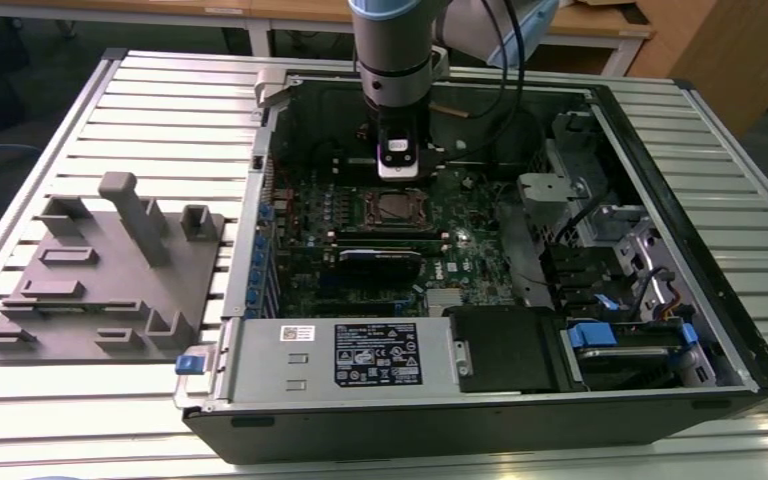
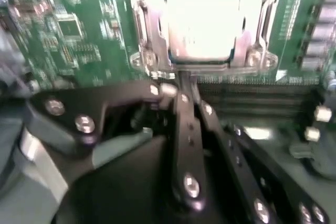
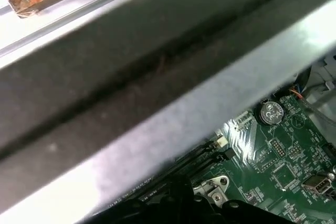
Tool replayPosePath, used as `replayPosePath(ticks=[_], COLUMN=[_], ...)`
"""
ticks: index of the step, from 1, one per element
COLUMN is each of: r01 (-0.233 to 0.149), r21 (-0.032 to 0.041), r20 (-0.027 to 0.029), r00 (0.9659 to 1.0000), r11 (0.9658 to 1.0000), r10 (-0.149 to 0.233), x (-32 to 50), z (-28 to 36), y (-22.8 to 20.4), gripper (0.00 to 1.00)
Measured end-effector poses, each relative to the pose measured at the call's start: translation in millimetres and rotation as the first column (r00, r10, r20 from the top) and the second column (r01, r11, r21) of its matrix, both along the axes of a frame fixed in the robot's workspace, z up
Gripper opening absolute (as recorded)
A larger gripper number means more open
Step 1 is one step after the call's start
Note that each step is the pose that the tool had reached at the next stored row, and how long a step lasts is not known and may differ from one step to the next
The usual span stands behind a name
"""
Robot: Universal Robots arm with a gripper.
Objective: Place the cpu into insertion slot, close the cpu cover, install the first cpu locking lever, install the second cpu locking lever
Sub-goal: 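Install the first cpu locking lever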
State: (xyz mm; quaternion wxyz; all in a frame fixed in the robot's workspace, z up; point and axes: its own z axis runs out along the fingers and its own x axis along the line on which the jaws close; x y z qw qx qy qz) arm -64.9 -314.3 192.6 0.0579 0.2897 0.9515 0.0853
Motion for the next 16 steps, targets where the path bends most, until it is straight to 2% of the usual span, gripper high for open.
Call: replayPosePath(ticks=[4,10,16], r01=[0.000,0.000,0.000], r21=[0.0001,-0.0004,-0.0021], r20=[0.0001,-0.0002,-0.0004], r00=[1.0000,1.0000,1.0000], r11=[1.0000,1.0000,1.0000], r10=[0.000,0.000,0.000], x=[0.1,0.1,0.1], z=[1.2,11.7,14.6], y=[0.1,0.0,0.0], gripper=[0.10,0.10,0.10])
